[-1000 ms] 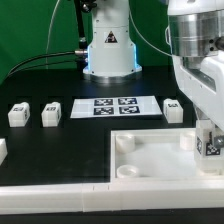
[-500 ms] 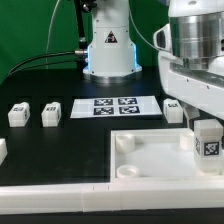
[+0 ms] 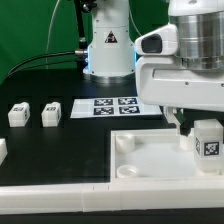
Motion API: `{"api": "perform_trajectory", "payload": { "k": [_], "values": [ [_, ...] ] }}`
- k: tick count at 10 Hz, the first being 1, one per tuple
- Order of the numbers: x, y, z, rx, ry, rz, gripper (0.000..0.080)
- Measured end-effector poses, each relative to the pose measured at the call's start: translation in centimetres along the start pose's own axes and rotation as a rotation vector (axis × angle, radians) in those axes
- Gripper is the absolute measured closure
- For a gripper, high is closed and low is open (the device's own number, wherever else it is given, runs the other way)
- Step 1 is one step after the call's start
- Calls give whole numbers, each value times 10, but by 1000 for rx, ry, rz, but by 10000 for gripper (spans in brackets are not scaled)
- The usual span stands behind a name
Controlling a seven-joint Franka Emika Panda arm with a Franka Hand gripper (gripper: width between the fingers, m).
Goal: Assemble one leg
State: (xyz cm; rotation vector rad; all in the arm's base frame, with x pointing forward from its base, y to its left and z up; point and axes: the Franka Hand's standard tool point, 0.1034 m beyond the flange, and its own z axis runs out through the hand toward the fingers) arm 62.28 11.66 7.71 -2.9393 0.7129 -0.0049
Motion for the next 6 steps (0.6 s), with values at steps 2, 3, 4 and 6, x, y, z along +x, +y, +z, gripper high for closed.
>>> {"api": "perform_trajectory", "payload": {
  "k": [2, 3, 4, 6],
  "values": [
    [0, 1, 0, -8, 3, -199, 150],
    [1, 1, 0, -12, 5, -287, 150],
    [2, 1, -1, -20, 9, -403, 150],
    [2, 1, -1, -20, 8, -419, 150]
  ]
}}
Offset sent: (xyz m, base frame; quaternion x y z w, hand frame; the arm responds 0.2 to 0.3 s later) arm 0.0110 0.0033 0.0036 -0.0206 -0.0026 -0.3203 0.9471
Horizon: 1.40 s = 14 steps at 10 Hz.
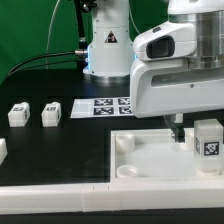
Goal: Assemble one leg
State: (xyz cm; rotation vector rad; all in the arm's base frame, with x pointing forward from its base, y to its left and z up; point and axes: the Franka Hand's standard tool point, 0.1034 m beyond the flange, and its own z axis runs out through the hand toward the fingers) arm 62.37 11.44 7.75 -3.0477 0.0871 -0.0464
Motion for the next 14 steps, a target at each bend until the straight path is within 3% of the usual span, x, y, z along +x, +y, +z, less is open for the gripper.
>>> {"api": "perform_trajectory", "payload": {
  "k": [1, 2, 3, 4, 8, 14],
  "values": [
    [0, 0, 0, 0, 0, 0, 277],
    [0, 0, 0, 0, 0, 0, 277],
    [0, 0, 0, 0, 0, 0, 416],
    [0, 1, 0, -1, 0, 1, 508],
    [0, 1, 0, 2, 0, 63, 508],
    [0, 2, 1, 8, 11, 767, 506]
  ]
}}
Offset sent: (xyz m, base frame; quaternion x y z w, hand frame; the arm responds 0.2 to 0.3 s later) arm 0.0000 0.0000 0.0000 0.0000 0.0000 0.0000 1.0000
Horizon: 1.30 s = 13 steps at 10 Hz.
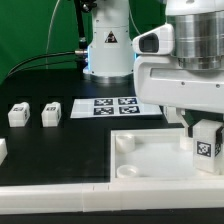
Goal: Assemble one leg
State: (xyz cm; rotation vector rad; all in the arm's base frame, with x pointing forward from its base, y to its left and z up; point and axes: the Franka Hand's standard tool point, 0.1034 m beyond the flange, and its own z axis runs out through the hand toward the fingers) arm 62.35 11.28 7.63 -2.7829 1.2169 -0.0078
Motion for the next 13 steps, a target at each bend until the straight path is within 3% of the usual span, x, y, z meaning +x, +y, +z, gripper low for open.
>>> {"api": "perform_trajectory", "payload": {
  "k": [3, 7, 9, 10, 11, 13],
  "values": [
    [-2, -1, 0, -3, 6, 331, 506],
    [-2, -2, 1, 23, -7, 712, 506],
    [-2, -2, 1, 23, -7, 720, 506],
    [-2, -2, 1, 23, -7, 712, 319],
    [-2, -2, 2, 23, -6, 657, 208],
    [-2, -2, 2, 21, -4, 599, 162]
  ]
}}
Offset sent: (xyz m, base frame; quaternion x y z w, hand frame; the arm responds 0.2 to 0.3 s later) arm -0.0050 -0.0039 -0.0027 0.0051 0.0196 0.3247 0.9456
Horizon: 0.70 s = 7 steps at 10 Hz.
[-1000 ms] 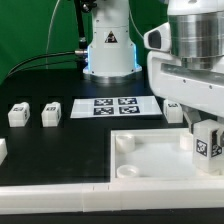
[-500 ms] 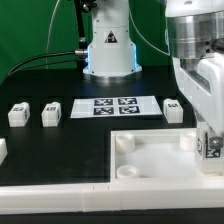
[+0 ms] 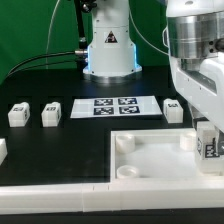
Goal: Assemble one leg
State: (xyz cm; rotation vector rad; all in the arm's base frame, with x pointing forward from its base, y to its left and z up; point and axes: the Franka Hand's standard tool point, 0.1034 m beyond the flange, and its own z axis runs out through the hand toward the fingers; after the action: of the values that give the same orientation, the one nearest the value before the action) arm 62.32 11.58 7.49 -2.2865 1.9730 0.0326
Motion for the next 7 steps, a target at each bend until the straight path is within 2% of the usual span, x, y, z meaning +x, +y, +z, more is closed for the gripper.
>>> {"api": "perform_trajectory", "payload": {
  "k": [7],
  "values": [
    [-1, -2, -2, -26, 20, -933, 150]
  ]
}}
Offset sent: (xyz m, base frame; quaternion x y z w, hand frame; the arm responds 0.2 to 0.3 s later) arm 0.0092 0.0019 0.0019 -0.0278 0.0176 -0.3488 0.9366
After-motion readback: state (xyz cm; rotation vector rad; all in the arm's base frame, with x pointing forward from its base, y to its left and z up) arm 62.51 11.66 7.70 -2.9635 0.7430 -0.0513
